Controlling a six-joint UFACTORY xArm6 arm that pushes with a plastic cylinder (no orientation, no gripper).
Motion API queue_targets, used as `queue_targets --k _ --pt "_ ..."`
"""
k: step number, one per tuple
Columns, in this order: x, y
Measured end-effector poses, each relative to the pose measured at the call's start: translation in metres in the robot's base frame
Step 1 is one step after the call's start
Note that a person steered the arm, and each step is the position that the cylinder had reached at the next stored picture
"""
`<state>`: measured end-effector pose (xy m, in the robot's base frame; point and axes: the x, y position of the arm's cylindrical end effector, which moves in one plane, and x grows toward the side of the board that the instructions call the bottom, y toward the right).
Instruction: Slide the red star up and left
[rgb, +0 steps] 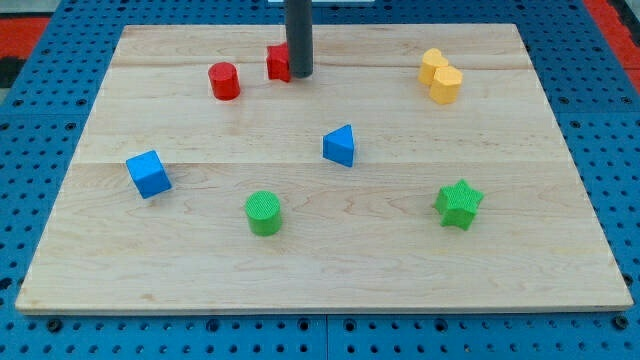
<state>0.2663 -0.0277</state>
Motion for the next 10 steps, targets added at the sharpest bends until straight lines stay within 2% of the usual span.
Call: queue_targets --k 1,3,4,5,6,7,8,10 --pt "-0.006 0.0" --pt "-0.072 0.002" --pt "-0.058 0.003" --pt "0.009 0.004" --pt "0.031 -0.016" --pt "-0.033 -0.016" --pt "-0.057 -0.016" --pt "-0.074 -0.016"
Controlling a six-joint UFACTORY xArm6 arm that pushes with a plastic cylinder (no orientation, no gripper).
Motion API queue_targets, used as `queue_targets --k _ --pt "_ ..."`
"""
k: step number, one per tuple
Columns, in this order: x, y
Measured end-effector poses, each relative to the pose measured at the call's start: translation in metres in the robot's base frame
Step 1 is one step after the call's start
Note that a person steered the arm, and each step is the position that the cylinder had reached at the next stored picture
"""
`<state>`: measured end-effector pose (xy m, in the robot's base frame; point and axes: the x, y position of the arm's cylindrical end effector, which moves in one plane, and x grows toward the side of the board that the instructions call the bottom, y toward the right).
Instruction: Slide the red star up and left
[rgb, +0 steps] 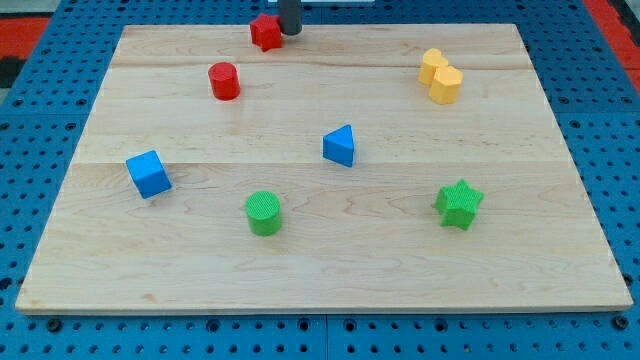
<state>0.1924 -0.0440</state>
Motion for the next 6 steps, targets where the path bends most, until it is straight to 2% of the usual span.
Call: queue_targets --k 6 --pt "0.0 -0.03"
